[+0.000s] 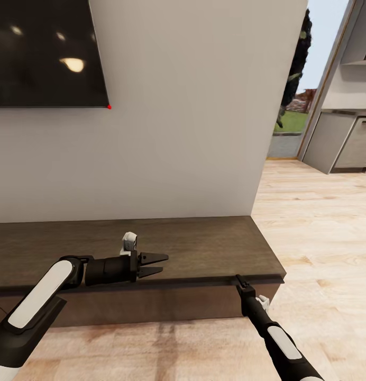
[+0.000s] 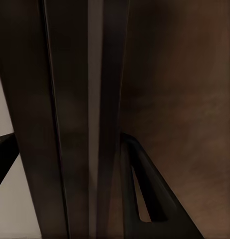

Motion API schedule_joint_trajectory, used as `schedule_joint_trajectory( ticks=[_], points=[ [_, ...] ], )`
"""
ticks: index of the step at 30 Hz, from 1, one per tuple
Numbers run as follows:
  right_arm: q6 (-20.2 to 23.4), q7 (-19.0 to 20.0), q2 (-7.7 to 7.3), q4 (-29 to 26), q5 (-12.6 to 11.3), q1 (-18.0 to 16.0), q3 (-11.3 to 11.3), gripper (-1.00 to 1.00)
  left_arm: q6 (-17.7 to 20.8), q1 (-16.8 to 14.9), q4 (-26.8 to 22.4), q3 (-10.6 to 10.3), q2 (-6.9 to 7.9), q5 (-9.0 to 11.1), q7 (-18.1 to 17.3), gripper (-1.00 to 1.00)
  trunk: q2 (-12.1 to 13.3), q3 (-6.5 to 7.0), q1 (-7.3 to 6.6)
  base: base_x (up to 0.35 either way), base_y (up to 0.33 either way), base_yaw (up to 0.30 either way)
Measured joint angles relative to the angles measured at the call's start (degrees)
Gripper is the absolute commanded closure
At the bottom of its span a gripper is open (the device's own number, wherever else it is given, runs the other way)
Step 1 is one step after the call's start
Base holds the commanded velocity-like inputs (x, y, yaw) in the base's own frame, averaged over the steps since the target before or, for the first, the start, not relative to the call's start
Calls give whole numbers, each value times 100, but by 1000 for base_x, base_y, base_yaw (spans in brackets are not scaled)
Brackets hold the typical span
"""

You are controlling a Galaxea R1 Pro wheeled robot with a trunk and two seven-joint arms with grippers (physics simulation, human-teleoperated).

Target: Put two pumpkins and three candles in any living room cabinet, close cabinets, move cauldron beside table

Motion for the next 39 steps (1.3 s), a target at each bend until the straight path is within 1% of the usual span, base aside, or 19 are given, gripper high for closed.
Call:
schedule_joint_trajectory(
  ticks=[19,28,30,31,39],
  points=[
    [1,0,0,0,-1,1,1,100,0,0,-1,0,-8,0,0,-100,0,0,-1,-13,0,0],
    [-11,-24,-1,12,41,4,7,100,0,0,-2,0,-9,0,0,-100,0,-1,1,-19,0,0],
    [-11,-24,-1,12,42,4,8,100,0,0,-1,0,-9,0,0,-100,0,-1,1,-44,0,0],
    [3,1,1,-11,-1,0,11,100,0,0,0,-1,-9,0,0,-100,0,0,0,-24,0,0],
    [0,1,1,-44,11,1,17,100,0,0,0,0,-9,-2,0,-100,0,0,-1,-6,0,0]
  ],
)
